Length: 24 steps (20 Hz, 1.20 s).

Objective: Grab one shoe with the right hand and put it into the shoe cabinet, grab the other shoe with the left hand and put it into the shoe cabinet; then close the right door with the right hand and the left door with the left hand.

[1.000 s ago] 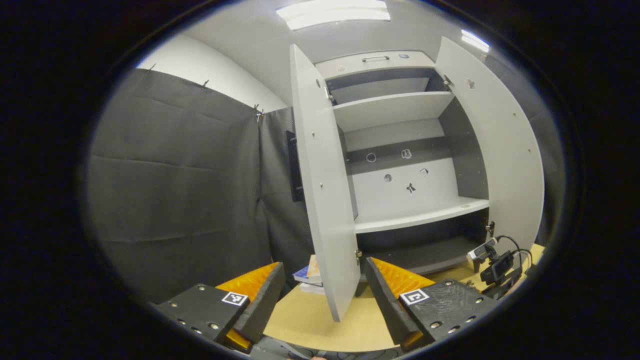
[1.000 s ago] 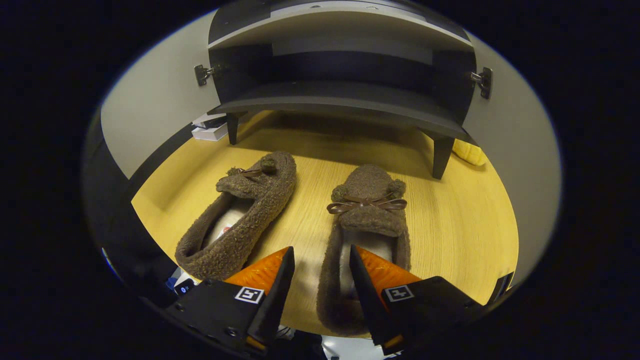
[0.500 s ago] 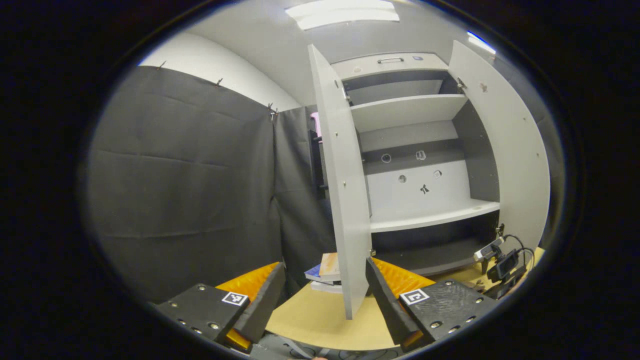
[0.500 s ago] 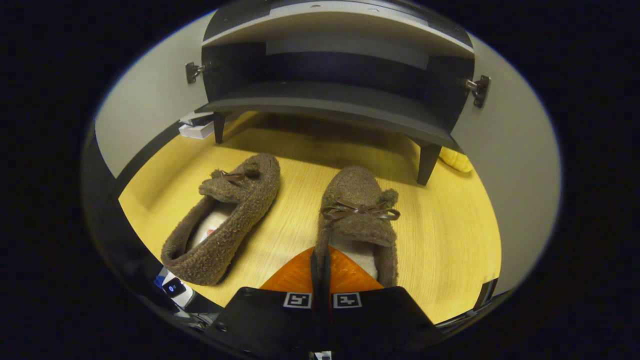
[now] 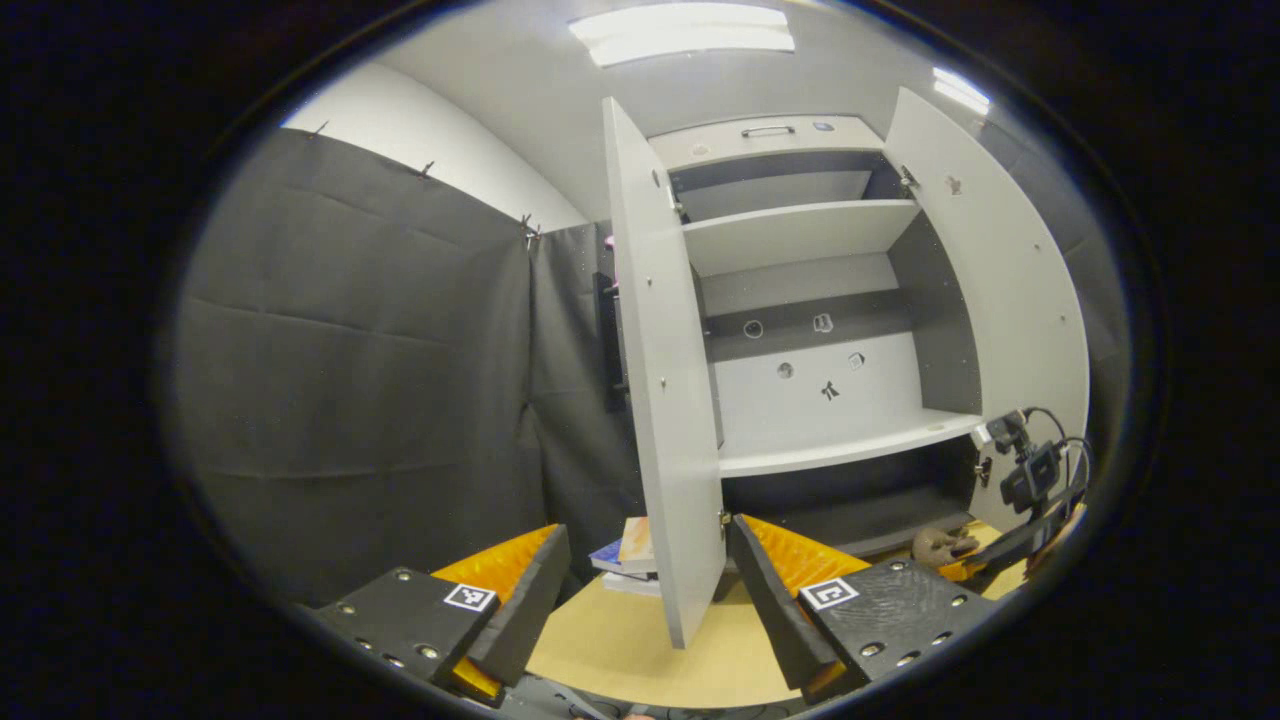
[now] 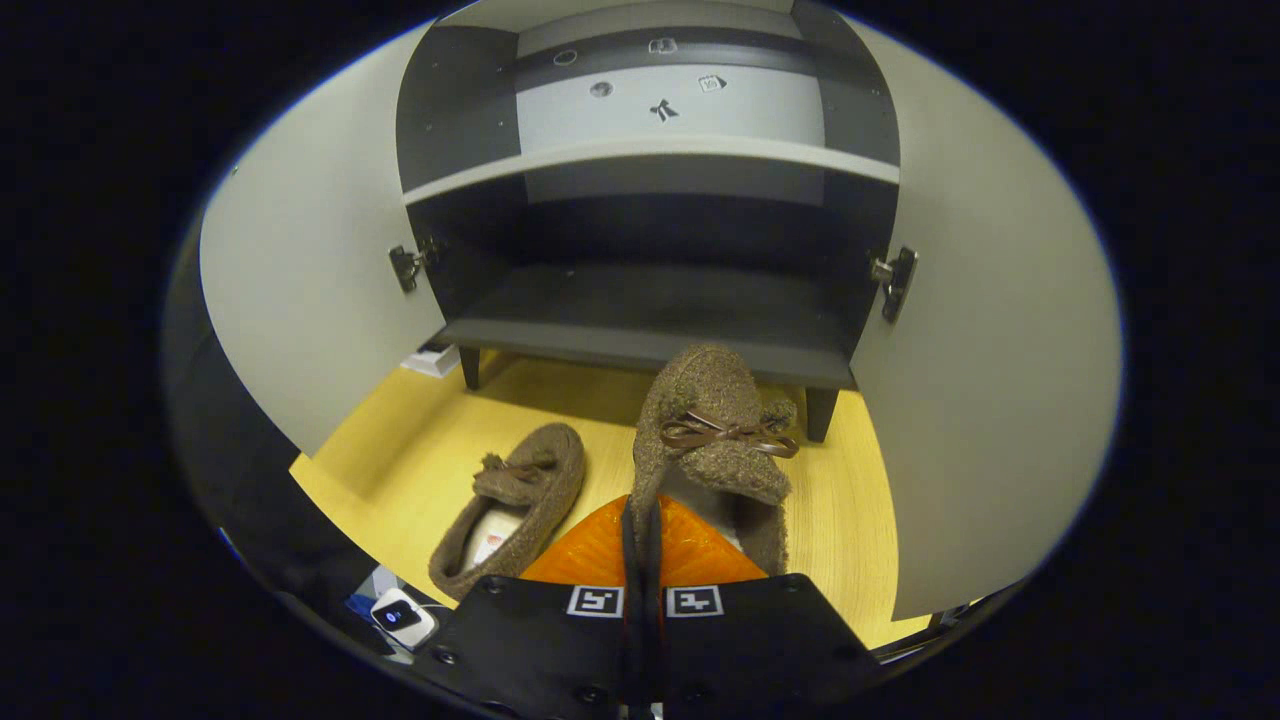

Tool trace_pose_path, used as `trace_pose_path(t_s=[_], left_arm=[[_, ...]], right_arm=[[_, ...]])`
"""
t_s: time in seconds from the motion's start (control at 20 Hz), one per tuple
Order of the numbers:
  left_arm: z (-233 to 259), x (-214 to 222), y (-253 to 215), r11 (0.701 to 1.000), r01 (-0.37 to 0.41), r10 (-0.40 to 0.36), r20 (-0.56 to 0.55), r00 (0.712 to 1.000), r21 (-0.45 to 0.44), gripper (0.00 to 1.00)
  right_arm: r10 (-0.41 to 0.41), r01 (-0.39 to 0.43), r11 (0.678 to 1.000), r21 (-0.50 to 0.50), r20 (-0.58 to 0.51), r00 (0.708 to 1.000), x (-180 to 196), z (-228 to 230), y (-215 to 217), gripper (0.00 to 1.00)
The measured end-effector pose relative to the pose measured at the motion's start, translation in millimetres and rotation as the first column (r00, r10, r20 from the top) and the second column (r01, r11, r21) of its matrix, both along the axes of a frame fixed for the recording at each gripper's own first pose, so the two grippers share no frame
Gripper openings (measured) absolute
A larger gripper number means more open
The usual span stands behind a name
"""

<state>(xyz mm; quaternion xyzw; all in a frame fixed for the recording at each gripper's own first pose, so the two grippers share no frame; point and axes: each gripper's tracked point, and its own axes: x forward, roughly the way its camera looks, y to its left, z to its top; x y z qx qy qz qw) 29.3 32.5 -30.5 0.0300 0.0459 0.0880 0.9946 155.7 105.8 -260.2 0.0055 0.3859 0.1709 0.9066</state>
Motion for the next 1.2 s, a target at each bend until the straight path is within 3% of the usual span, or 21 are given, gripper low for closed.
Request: trace_pose_path(t_s=[0.2, 0.25, 0.35, 0.4, 0.45, 0.65, 0.85, 1.2], left_arm=[[1, 1, -8, 1.000, 0.015, -0.015, 0.003, 1.000, -0.011, 0.94], [1, 1, -10, 1.000, 0.018, -0.018, 0.005, 1.000, -0.012, 1.00], [2, 0, -13, 1.000, 0.022, -0.022, 0.007, 1.000, -0.010, 1.00], [3, 0, -15, 1.000, 0.023, -0.023, 0.009, 1.000, -0.008, 0.94], [3, -1, -17, 1.000, 0.024, -0.024, 0.009, 1.000, -0.007, 1.00], [1, -6, -19, 1.000, 0.021, -0.021, 0.006, 1.000, -0.007, 1.00], [0, -11, -15, 1.000, 0.004, -0.004, 0.004, 1.000, -0.013, 1.00], [-1, -22, 13, 0.996, -0.092, 0.092, -0.021, 0.996, 0.002, 1.00]], right_arm=[[0.004, -0.010, 0.998, 0.065, 0.088, 0.996, 16, 52, 8, 0.01], [0.008, -0.017, 0.997, 0.076, 0.119, 0.993, 20, 65, 11, 0.02], [0.014, -0.032, 0.995, 0.099, 0.176, 0.984, 28, 94, 16, 0.01], [0.017, -0.040, 0.993, 0.109, 0.205, 0.979, 33, 110, 19, 0.01], [0.019, -0.047, 0.992, 0.118, 0.230, 0.973, 37, 124, 20, 0.01], [0.018, -0.070, 0.987, 0.146, 0.328, 0.944, 65, 175, 28, 0.01], [-0.008, -0.058, 0.985, 0.160, 0.387, 0.922, 108, 217, 32, 0.01], [-0.068, 0.008, 0.990, 0.143, 0.418, 0.906, 206, 243, 35, 0.00]])
